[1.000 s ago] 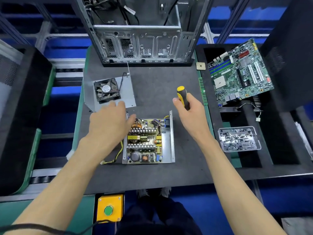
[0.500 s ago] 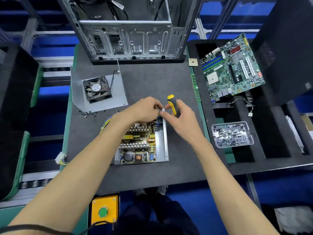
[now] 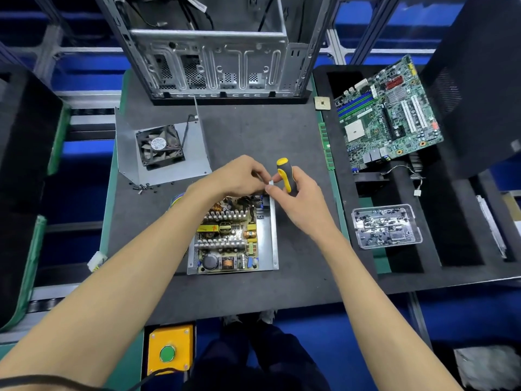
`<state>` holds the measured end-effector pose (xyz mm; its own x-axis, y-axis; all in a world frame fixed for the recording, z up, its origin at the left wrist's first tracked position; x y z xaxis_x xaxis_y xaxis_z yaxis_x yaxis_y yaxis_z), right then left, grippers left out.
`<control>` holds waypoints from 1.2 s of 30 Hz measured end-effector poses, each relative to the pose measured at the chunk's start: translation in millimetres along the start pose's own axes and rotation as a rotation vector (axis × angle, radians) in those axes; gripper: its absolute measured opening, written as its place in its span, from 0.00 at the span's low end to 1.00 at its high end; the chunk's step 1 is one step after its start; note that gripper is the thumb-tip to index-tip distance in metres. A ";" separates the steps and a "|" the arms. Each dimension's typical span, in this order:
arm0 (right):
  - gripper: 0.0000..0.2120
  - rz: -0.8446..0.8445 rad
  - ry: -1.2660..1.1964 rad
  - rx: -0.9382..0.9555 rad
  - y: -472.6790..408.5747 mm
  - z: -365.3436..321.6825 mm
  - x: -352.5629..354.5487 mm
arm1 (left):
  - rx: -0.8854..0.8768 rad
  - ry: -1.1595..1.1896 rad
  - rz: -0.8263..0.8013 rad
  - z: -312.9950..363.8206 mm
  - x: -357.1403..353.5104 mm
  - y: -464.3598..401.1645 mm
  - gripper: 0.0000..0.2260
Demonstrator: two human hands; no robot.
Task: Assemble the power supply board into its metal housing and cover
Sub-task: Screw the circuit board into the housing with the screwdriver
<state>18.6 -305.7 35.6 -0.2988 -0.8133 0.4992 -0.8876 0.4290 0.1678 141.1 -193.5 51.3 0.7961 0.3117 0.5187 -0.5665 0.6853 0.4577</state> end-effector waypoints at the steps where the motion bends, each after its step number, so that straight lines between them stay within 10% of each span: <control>1: 0.12 -0.002 0.002 0.002 0.2 0.0 0.5 | 0.005 0.002 0.007 -0.1 -1.2 -1.7 0.08; 32: 0.05 -0.042 -0.050 -0.015 -3.2 4.2 3.4 | 0.037 -0.299 -0.285 -13.1 2.1 18.0 0.27; 36: 0.05 -0.031 -0.042 -0.021 -3.9 4.9 2.3 | -0.083 -0.271 -0.160 -16.2 1.8 21.5 0.15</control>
<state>19.7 -311.1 31.9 -0.2864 -0.8420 0.4572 -0.8890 0.4115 0.2010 133.8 -167.6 50.4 0.7817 0.0171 0.6235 -0.4111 0.7659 0.4943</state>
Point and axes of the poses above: each hand's wrist, its own y-axis away from the middle knuckle, its own x-axis out of the back of the hand, z = x × y, the point moved 2 cm from there along -y, towards the middle knuckle, and after that the axes turned 4 degrees about y, right-handed, at the moved point
